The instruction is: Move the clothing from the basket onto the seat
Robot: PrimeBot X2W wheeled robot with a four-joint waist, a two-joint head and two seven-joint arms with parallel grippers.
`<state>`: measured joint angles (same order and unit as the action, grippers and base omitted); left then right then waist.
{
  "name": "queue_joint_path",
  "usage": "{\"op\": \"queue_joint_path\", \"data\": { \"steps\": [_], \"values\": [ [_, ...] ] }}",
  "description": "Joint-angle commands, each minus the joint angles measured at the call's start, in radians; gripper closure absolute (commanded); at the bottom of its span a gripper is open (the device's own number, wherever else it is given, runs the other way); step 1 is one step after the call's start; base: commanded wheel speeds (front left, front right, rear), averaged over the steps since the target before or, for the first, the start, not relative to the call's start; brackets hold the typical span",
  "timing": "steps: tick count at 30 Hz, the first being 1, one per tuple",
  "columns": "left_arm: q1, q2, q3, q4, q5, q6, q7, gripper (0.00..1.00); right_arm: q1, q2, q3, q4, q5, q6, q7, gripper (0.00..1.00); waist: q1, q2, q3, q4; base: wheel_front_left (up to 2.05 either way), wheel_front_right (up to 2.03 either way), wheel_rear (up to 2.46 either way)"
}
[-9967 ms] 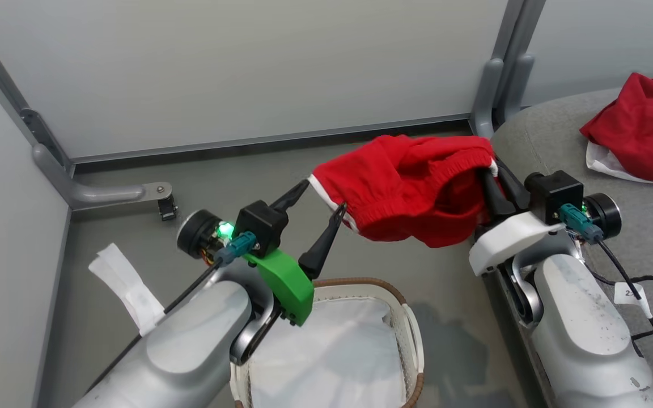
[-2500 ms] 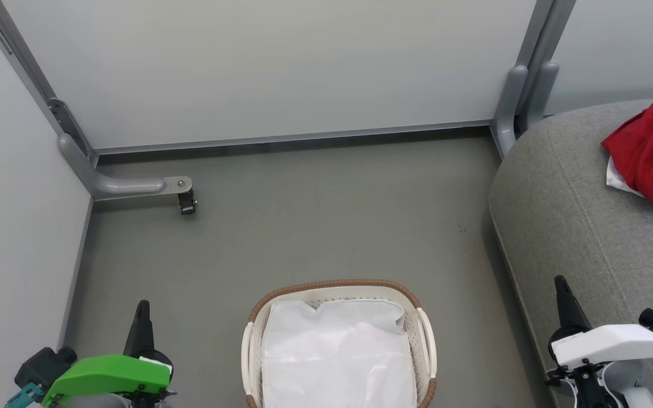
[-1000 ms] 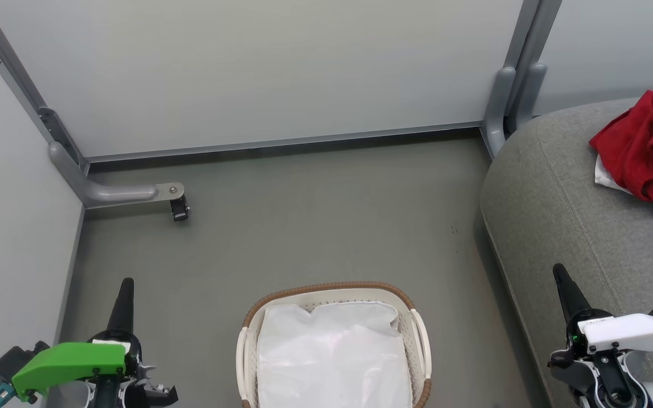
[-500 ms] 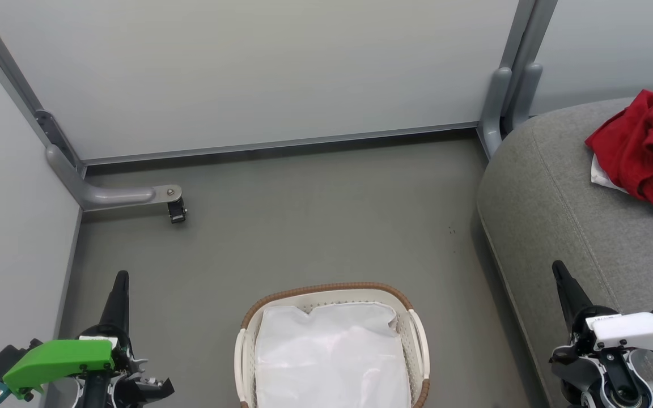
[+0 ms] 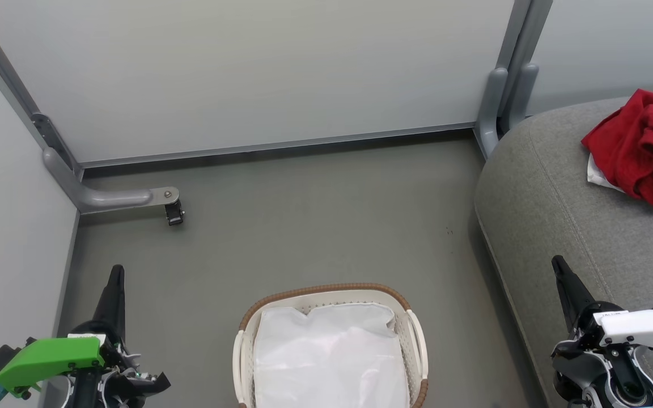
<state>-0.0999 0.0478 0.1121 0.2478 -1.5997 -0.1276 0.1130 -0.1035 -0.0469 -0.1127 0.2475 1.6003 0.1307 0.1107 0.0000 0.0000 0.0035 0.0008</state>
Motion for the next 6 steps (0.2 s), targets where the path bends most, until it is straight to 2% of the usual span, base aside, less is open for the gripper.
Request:
{"op": "queue_joint_path", "data": {
  "steps": [1,6],
  "values": [
    [-0.016,0.004,0.006,-0.006,-0.017,-0.006,0.005,1.00,-0.009,-0.006,-0.003,-0.006,0.017,0.000,0.007,1.00,0.0000,0.0000,0.000,-0.001,0.00,0.00,0.00],
    [-0.014,0.004,0.005,-0.004,-0.015,-0.006,0.005,1.00,-0.009,-0.006,-0.003,-0.005,0.014,0.000,0.007,1.00,0.0000,0.0000,0.000,-0.001,0.00,0.00,0.00]
  ]
}}
